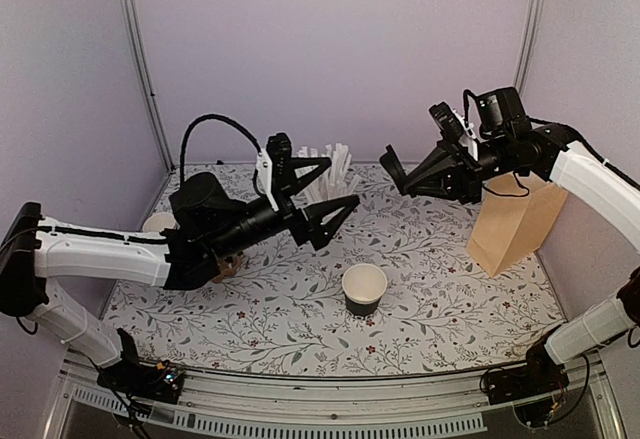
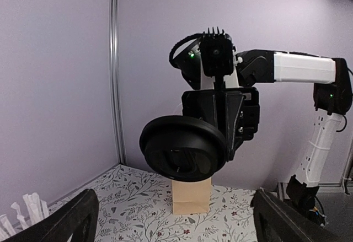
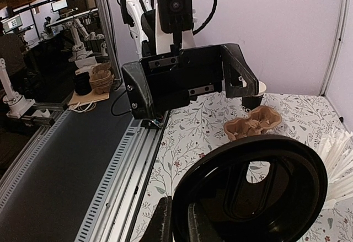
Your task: Pack the takeout coffee
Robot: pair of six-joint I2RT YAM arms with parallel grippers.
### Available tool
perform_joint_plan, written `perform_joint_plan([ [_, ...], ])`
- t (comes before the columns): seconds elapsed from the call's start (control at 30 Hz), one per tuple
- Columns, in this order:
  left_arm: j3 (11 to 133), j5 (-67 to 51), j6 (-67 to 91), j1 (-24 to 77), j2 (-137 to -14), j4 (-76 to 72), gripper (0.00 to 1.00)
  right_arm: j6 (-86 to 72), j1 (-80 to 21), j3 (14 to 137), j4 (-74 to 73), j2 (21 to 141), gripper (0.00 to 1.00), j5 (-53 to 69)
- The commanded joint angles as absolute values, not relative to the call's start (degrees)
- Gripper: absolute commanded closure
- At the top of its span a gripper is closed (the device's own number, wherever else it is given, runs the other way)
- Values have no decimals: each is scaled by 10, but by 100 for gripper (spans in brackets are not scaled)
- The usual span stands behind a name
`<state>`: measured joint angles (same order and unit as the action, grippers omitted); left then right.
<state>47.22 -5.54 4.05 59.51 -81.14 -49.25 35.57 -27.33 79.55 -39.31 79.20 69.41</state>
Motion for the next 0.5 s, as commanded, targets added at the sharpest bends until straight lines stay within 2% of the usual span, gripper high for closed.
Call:
perform_joint_plan([
  [0.0, 516, 17, -13, 633, -851, -559, 1, 330, -273, 811, -380, 795, 90, 755],
  [0.47, 609, 5, -28, 650, -968, -585, 2, 280, -274, 791, -343, 786, 89, 798],
])
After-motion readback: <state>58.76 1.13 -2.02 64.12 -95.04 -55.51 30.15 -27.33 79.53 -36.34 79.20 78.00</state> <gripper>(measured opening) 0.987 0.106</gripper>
